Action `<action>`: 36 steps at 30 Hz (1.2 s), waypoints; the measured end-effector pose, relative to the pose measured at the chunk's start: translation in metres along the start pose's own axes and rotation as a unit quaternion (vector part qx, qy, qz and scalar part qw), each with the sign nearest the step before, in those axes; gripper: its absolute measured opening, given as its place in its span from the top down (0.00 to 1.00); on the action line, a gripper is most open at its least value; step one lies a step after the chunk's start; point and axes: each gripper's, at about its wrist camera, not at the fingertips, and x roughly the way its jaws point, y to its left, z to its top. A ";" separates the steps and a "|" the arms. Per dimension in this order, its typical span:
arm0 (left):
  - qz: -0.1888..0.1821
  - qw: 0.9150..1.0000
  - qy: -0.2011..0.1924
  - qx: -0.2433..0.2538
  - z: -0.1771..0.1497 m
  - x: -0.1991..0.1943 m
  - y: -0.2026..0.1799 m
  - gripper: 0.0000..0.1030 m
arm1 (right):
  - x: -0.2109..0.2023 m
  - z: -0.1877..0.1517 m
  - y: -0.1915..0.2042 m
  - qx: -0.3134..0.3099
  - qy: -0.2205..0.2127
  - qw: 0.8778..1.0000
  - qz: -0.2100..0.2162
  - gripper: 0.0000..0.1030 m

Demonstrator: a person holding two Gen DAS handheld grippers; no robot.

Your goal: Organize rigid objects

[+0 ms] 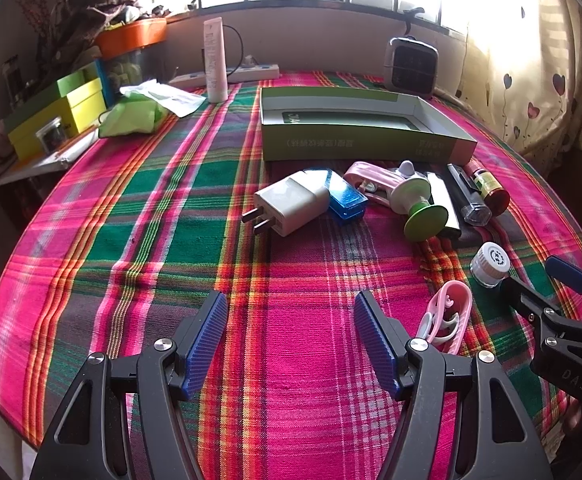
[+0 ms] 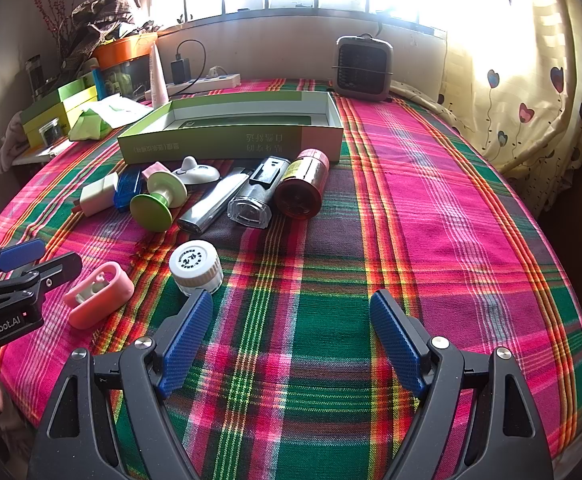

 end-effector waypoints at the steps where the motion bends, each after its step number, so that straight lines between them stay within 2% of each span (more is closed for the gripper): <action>1: 0.000 1.000 0.000 0.000 0.000 0.000 0.000 0.36 | 0.000 0.000 0.000 0.000 0.000 1.000 0.000 0.21; 20: -0.006 1.000 0.002 -0.002 -0.002 0.000 0.002 0.36 | -0.001 0.001 -0.001 -0.001 0.003 1.000 0.002 0.21; 25: -0.030 0.999 0.005 -0.015 -0.003 -0.002 0.009 0.36 | -0.003 0.001 -0.001 -0.004 0.006 1.000 0.010 0.21; 30: -0.048 0.999 0.009 -0.021 -0.004 -0.008 0.013 0.36 | -0.005 0.002 0.011 -0.022 0.007 0.998 0.054 0.21; 36: -0.071 0.997 -0.007 -0.006 -0.004 -0.023 0.009 0.37 | 0.003 0.009 0.025 -0.047 0.009 0.998 0.049 0.24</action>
